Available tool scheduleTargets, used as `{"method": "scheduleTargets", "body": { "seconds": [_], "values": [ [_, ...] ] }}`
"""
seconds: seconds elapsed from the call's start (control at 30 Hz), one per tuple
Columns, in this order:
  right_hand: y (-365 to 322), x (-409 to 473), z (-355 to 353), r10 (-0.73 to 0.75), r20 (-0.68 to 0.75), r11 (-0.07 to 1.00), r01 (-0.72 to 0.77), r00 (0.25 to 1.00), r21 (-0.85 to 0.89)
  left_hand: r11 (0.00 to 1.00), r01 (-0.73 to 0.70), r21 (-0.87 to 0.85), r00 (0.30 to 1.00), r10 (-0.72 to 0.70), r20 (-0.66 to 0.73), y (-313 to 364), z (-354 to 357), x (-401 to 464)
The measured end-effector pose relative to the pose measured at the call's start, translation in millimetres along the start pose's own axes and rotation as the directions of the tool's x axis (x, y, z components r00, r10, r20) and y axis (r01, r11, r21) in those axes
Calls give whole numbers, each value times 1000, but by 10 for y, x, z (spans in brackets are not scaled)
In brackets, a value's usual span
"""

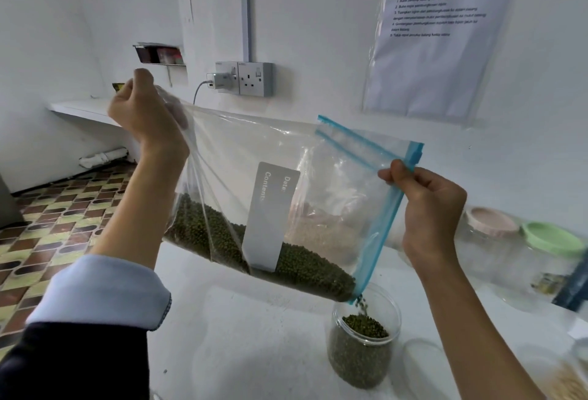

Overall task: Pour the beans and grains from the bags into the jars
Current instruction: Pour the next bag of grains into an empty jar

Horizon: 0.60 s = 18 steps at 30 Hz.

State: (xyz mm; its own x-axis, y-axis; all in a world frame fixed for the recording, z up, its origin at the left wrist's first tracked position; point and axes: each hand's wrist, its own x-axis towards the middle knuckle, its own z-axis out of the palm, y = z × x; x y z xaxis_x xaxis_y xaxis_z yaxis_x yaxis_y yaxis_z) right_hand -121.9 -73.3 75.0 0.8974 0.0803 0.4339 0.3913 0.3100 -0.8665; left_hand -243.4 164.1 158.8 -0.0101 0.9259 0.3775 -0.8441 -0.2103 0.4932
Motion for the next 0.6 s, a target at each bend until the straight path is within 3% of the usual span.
{"method": "scheduleTargets", "body": {
  "seconds": [0.6],
  "values": [
    [-47, 77, -80, 6, 55, 995, -1, 998, -102, 999, 34, -18, 999, -33, 15, 6, -7, -74]
  ]
}}
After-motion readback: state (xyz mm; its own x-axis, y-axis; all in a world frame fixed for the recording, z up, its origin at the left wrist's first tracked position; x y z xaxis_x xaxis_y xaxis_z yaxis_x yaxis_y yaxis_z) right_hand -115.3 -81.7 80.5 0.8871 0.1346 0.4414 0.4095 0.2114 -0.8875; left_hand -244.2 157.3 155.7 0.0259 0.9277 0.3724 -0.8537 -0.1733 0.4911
